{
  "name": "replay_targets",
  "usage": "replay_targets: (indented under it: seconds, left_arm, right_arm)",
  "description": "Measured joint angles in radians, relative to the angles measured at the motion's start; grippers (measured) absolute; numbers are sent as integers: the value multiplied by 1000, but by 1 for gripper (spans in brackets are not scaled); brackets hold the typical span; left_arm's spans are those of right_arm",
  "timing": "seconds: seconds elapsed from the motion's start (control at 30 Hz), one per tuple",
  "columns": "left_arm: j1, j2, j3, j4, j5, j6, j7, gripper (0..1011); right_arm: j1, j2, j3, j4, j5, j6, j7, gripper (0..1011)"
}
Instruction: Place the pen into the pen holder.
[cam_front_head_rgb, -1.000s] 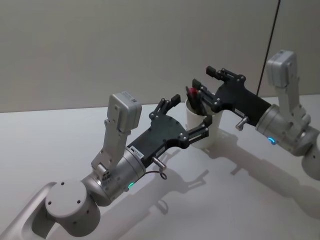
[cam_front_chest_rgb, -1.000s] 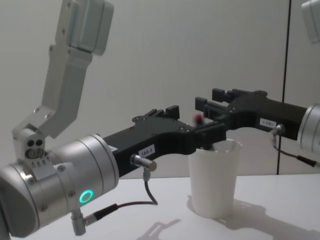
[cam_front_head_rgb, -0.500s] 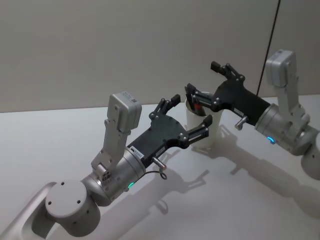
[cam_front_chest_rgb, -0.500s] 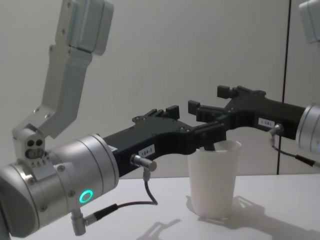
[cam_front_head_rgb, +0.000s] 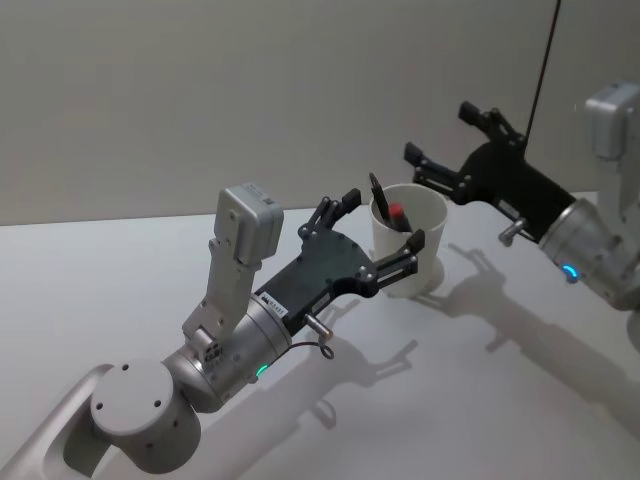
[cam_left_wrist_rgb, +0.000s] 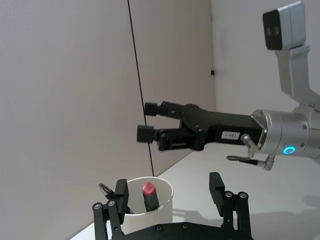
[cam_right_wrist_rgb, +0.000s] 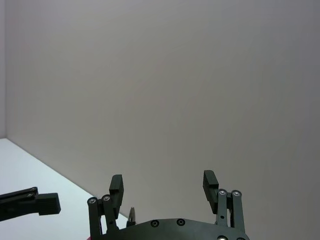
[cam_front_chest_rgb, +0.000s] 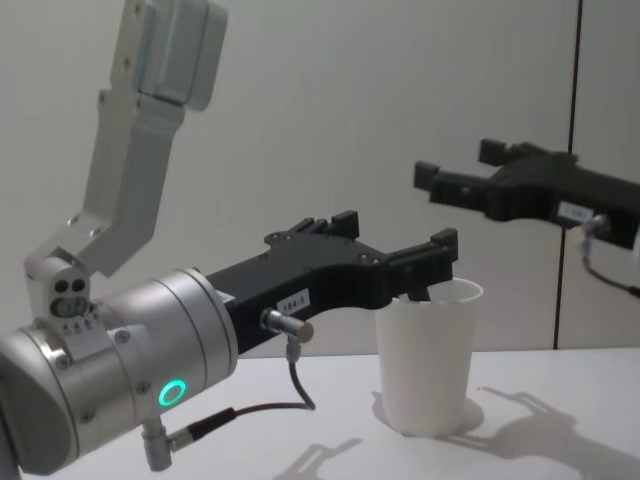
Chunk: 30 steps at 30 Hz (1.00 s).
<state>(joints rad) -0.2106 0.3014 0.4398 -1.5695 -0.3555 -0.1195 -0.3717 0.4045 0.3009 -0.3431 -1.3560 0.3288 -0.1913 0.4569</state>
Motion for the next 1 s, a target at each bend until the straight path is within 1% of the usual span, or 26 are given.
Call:
replay_targets:
  seconds: [0.07,0.23,0.33,0.5,0.6,0.7,1.0]
  left_arm:
    - [0,0,0,0,0,0,0,1003]
    - [0,0,0,0,0,0,1,1003]
    - [0,1,0,-1,2,2,7,1003]
    - [-2,8,1,-5,15,13,36,1003]
    - [-5,15,2,-10,29,25,68,1003]
    - [-9,26,4,-18,50,43,116,1003]
    - [-17,51,9,-35,98,84,227,1003]
  right_arm:
    - [-13,11,7,-20,18,8,-18,1001]
    - [-37,32,20,-61,44,23,-48,1001]
    - [-38,31,21,-61,44,23,-48,1001]
    - [-48,31,23,-70,42,29,-58,1001]
    - [-64,31,27,-86,38,37,-73,1001]
    - [-88,31,33,-106,32,49,-93,1001]
    - [-174,33,56,-186,13,96,-170,1001]
